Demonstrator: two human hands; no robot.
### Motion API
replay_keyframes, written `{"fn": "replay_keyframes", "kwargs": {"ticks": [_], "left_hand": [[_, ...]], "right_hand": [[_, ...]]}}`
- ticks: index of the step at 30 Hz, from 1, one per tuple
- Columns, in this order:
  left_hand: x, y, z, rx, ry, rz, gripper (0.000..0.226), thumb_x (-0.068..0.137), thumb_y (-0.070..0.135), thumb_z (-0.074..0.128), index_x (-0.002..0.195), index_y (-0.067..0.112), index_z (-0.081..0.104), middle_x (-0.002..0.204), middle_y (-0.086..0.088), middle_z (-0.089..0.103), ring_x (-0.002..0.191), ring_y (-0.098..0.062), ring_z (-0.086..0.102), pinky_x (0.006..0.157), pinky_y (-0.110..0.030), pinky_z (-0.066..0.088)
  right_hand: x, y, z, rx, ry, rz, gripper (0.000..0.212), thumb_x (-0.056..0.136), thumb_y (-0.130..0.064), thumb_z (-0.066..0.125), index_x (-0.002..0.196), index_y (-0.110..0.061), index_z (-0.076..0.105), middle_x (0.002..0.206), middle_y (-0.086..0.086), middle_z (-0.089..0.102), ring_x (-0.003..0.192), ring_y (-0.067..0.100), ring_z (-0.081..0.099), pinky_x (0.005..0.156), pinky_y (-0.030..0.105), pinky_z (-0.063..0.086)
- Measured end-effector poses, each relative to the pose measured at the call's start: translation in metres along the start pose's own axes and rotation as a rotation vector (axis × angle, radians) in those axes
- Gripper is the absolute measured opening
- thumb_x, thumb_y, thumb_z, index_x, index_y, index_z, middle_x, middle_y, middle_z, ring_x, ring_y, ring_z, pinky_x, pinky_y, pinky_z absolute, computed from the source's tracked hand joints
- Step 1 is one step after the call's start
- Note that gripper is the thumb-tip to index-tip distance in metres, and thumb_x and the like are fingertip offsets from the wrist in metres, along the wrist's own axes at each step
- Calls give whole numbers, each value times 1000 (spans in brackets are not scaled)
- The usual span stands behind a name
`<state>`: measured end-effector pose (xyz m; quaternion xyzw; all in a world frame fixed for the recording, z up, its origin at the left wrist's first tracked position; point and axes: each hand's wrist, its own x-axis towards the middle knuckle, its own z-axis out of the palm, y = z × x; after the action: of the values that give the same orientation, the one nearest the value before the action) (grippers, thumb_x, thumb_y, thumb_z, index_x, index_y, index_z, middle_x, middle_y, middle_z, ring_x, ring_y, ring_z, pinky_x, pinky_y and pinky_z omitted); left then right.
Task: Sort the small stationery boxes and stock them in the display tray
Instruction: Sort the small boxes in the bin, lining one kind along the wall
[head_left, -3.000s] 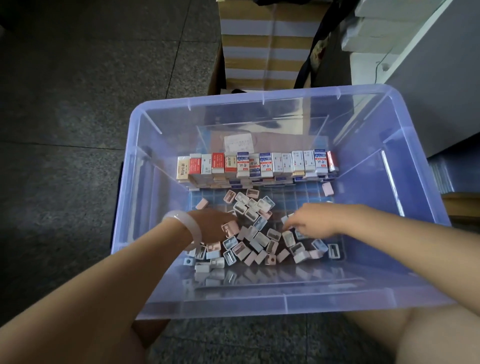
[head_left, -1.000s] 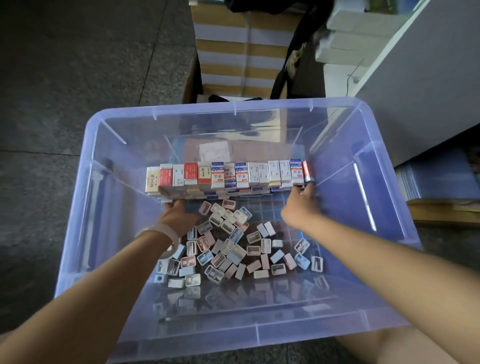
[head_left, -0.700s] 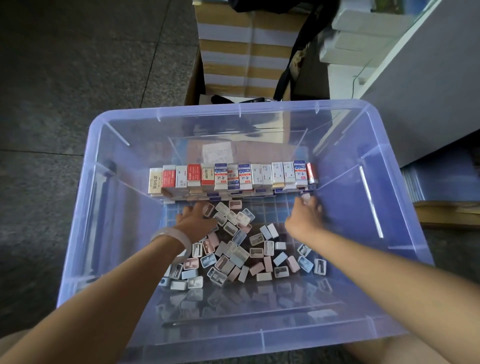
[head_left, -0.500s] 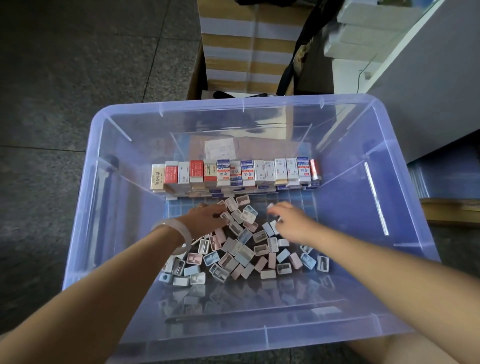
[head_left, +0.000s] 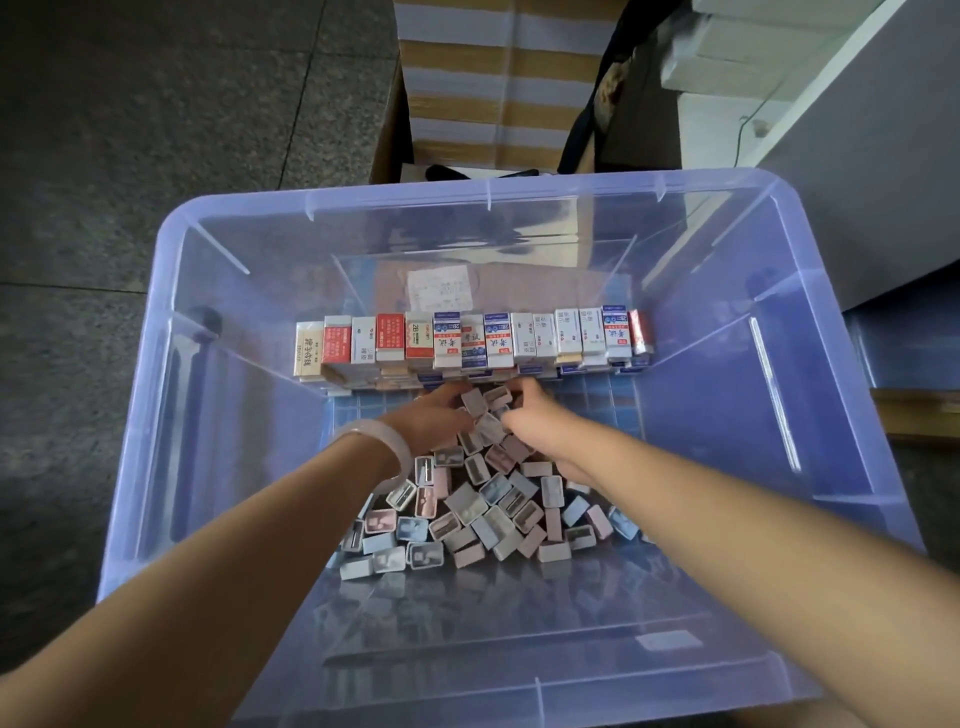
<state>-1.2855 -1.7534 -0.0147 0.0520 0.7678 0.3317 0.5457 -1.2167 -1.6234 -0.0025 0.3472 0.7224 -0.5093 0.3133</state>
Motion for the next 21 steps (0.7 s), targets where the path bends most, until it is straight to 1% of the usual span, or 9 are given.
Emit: {"fn": "replay_keyframes", "kwargs": {"ticks": [2, 5, 8, 11, 12, 14, 16, 19, 21], "left_hand": [[0, -1, -1, -43, 8, -17, 50, 92, 7, 49, 137, 25, 38, 131, -6, 49, 115, -25, 49, 91, -33, 45], [2, -4, -3, -89, 23, -33, 36, 92, 5, 50, 120, 26, 46, 114, -5, 55, 94, -19, 54, 69, -24, 46], [0, -2, -1, -17, -21, -12, 32, 91, 9, 56, 121, 20, 49, 111, -5, 58, 98, -19, 55, 82, -31, 50], [-1, 5, 6, 103, -97, 49, 47, 89, 10, 60, 134, 12, 47, 126, -8, 56, 118, -25, 51, 105, -39, 38], [-3, 8, 7, 123, -103, 53, 49, 90, 9, 57, 137, 12, 44, 127, -8, 54, 119, -24, 49, 104, -36, 38], [-7, 11, 8, 172, -121, 40, 49, 93, 7, 49, 140, 12, 37, 123, -7, 49, 112, -21, 47, 90, -27, 41], [-13, 12, 7, 284, -168, 43, 43, 93, 5, 44, 136, 10, 41, 117, -6, 49, 105, -19, 46, 81, -24, 39], [-25, 15, 8, 521, -216, 96, 18, 92, 4, 42, 96, 10, 58, 89, -3, 55, 84, -21, 51, 72, -26, 40], [-40, 18, 11, 576, -307, 128, 20, 93, 1, 40, 89, 11, 58, 88, -8, 58, 79, -20, 52, 67, -23, 43]], "right_hand": [[1, 1, -4, 105, -20, 32, 56, 89, -6, 46, 139, -19, 27, 134, 12, 44, 120, 29, 44, 102, 43, 40], [0, 4, -8, 110, -52, 36, 50, 89, -3, 44, 134, -21, 31, 124, 10, 48, 107, 24, 48, 95, 45, 45], [-3, 3, -5, 36, -123, 1, 45, 93, -7, 44, 134, -21, 33, 107, 6, 51, 86, 16, 50, 79, 34, 48], [-4, -3, 3, -110, -144, -64, 51, 96, -17, 44, 143, -25, 26, 127, 11, 50, 103, 24, 51, 84, 32, 42], [-4, -5, 4, -152, -155, -78, 54, 96, -16, 42, 146, -27, 23, 131, 11, 48, 105, 24, 52, 82, 31, 42], [-5, -9, 4, -233, -188, -97, 56, 96, -12, 39, 147, -28, 22, 124, 10, 51, 89, 20, 54, 70, 30, 45], [-10, -9, 3, -285, -243, -84, 53, 96, -9, 38, 146, -23, 26, 118, 12, 53, 81, 19, 52, 63, 29, 42], [-25, -2, 3, -274, -384, -66, 39, 93, -1, 35, 132, -6, 39, 112, 30, 59, 76, 27, 53, 59, 33, 42], [-40, 2, 0, -336, -483, -77, 37, 94, 1, 35, 131, -4, 40, 103, 25, 62, 75, 26, 56, 57, 27, 44]]}}
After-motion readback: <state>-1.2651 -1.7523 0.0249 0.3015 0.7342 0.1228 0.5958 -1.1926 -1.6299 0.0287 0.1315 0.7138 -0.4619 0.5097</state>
